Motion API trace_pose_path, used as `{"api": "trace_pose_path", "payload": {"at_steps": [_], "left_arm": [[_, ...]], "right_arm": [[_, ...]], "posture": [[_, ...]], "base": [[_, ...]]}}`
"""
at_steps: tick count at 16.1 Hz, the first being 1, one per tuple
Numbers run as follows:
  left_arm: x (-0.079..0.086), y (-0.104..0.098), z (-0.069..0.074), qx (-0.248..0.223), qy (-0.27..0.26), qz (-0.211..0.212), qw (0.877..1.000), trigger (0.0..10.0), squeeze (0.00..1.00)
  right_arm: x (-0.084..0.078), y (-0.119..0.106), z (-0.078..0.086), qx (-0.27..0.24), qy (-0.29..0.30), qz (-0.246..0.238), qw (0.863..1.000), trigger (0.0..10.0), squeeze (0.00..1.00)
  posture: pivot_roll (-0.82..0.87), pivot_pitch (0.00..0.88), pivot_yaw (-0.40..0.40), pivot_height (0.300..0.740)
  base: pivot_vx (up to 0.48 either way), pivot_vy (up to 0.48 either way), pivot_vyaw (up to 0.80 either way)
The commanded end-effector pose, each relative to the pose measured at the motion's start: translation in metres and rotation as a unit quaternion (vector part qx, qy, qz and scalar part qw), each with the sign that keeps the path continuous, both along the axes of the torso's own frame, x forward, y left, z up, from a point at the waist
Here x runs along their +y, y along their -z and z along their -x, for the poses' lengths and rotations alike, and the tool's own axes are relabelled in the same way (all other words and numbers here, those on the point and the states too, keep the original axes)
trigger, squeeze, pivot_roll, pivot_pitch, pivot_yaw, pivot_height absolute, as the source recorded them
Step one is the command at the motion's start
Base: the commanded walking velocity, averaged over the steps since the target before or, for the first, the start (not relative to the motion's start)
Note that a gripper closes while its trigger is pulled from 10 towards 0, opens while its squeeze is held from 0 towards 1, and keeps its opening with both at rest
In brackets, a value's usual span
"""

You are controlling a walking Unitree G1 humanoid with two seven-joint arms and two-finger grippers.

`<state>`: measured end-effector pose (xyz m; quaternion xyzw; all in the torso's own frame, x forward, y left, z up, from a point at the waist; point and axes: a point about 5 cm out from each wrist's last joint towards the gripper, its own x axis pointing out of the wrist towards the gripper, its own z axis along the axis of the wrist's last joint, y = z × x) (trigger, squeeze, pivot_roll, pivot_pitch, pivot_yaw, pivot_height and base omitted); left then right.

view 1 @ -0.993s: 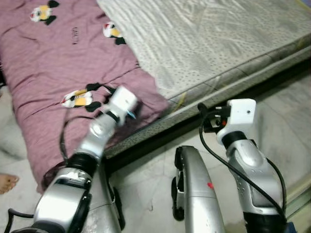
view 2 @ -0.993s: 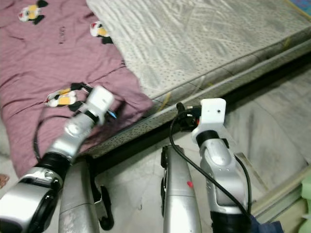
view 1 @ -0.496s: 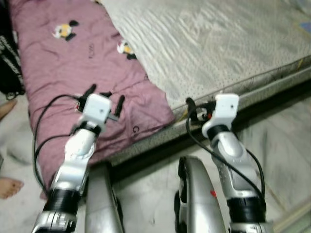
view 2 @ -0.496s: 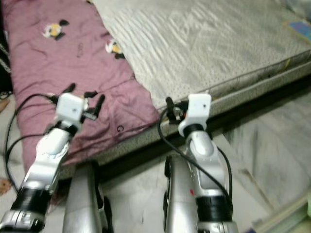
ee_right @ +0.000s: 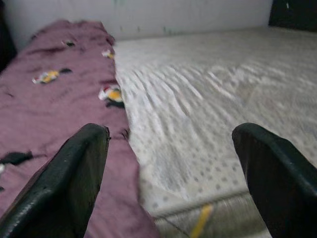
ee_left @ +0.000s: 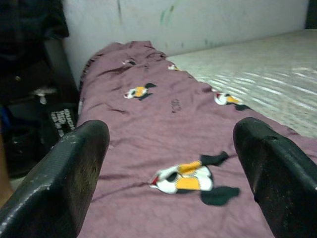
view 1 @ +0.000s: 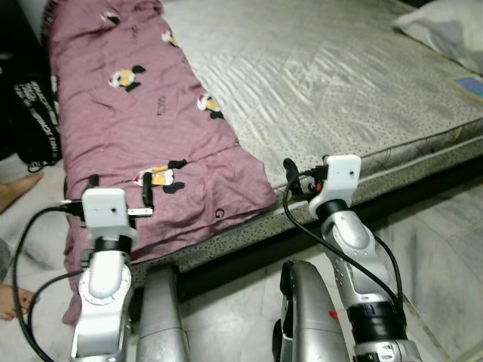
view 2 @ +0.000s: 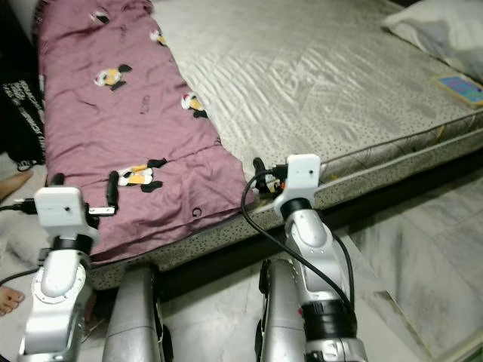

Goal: Clean up the room

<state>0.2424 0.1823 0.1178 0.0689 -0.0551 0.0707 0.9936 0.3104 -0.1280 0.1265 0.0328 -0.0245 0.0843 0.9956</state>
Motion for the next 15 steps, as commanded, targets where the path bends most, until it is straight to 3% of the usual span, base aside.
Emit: {"api": "trace_pose_path", "payload": {"at_steps": [1,4,6,9,15], "left_arm": [[-0.004,0.005,0.002,0.017,0.006,0.001,1.000,10.0,0.00],[-0.006,0.018,-0.001,0.038,0.009,0.004,0.999,10.0,0.00],[-0.008,0.018,-0.010,0.034,0.016,-0.001,0.999,10.0,0.00],[-0.015,0.018,-0.017,0.026,0.033,0.007,0.999,10.0,0.00],[-0.027,0.033,-0.013,0.049,0.056,0.014,0.997,10.0,0.00]], "right_arm": [[0.000,-0.001,-0.003,-0.005,0.007,-0.014,1.000,10.0,0.00],[0.005,0.007,-0.003,-0.004,0.006,-0.015,1.000,10.0,0.00],[0.006,0.009,-0.002,-0.013,-0.003,-0.018,1.000,10.0,0.00],[0.005,0.013,-0.004,-0.019,-0.001,-0.017,1.000,10.0,0.00],[-0.001,0.021,0.001,-0.020,-0.004,-0.006,1.000,10.0,0.00]], "posture": [[0.02,0.000,0.014,0.526],[-0.01,0.000,0.028,0.526],[-0.01,0.000,0.035,0.526],[-0.03,0.000,0.050,0.561],[-0.04,0.000,0.057,0.631]], "base": [[0.000,0.000,0.00],[0.000,0.000,0.00],[0.000,0.000,0.00],[0.000,0.000,0.00],[0.000,0.000,0.00]]}}
